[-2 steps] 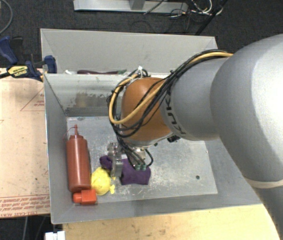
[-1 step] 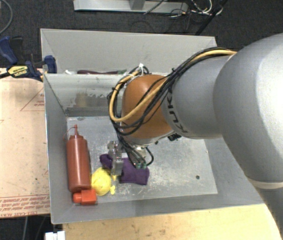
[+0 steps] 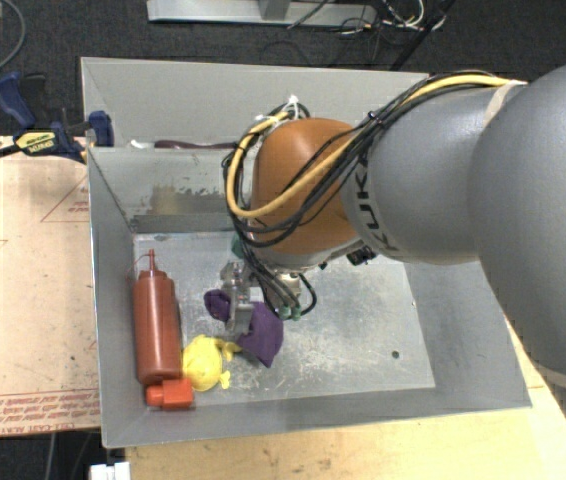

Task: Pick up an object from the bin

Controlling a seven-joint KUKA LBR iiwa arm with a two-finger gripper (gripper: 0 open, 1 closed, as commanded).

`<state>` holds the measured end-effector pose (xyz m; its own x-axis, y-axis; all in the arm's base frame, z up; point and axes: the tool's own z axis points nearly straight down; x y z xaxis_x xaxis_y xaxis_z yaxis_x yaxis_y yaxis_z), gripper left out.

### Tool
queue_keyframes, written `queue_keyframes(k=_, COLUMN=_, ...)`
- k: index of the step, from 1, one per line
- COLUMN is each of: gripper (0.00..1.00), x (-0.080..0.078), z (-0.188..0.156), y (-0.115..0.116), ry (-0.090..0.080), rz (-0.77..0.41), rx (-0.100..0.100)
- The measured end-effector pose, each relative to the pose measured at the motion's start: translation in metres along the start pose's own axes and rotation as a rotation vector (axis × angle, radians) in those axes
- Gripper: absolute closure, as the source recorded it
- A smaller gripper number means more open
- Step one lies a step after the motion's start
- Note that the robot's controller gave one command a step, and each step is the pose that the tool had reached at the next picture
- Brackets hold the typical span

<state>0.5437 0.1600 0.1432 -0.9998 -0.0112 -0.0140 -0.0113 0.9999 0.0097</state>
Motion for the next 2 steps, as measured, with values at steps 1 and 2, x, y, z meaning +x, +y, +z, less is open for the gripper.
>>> queue_keyframes(k=1, gripper=1.00, x=0.000, z=0.000, y=0.000, ry=0.000, rz=0.000, rx=0.000)
queue_keyframes(k=2, gripper=1.00, x=-0.014, z=-0.161, y=0.002, ry=-0.010, rz=0.030, rx=-0.003)
